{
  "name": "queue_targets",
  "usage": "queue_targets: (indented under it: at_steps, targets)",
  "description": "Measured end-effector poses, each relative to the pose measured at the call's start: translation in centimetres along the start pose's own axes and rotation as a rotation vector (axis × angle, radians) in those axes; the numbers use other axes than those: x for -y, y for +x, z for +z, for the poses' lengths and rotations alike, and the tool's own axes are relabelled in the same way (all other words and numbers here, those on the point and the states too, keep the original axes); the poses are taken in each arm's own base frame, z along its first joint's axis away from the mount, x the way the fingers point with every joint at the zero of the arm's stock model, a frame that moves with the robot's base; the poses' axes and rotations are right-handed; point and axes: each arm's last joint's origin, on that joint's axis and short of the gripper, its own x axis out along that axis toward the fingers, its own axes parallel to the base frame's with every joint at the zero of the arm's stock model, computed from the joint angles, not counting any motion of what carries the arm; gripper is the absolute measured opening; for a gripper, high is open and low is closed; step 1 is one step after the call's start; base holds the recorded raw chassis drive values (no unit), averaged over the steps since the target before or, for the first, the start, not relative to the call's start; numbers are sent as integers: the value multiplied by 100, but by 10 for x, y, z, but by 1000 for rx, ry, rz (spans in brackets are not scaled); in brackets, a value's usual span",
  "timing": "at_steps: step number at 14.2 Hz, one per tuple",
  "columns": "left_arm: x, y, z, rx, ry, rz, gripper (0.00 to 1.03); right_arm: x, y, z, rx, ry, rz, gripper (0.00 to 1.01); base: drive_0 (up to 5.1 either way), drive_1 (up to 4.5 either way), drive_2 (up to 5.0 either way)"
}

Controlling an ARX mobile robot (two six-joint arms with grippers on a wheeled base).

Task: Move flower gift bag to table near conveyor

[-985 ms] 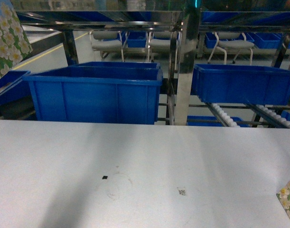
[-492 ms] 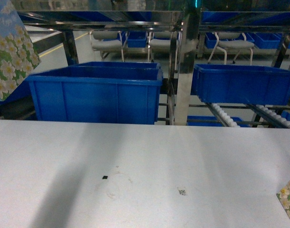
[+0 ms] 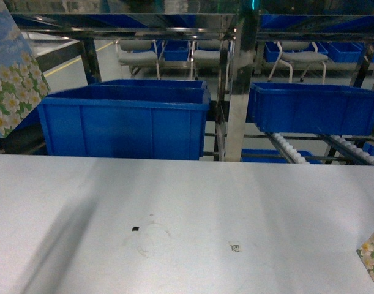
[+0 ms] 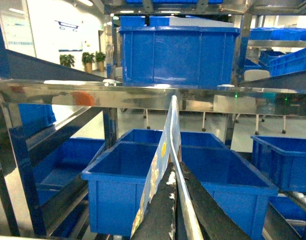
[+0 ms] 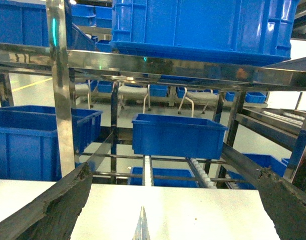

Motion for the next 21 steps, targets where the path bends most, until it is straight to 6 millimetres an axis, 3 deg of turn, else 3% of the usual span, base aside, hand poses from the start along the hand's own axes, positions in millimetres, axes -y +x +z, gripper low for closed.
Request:
queue_targets:
  at_steps: [2, 5, 12, 17, 21]
  targets:
    - [-2, -8, -9, -28, 3, -16, 2, 0, 0, 0, 0, 0, 0, 98, 0, 0, 0]
    - [13, -12, -9, -7, -9, -17, 2, 0, 0, 0, 0, 0, 0, 98, 0, 0, 0]
    - [46, -2, -59, -100, -55, -7, 2, 0, 0, 0, 0, 0, 0, 98, 0, 0, 0]
    - [61, -7, -91, -211, -58, 2, 2, 0, 0, 0, 0, 0, 0, 98, 0, 0, 0]
    - [87, -21, -96, -240, -50, -60, 2, 0, 0, 0, 0, 0, 0, 98, 0, 0, 0]
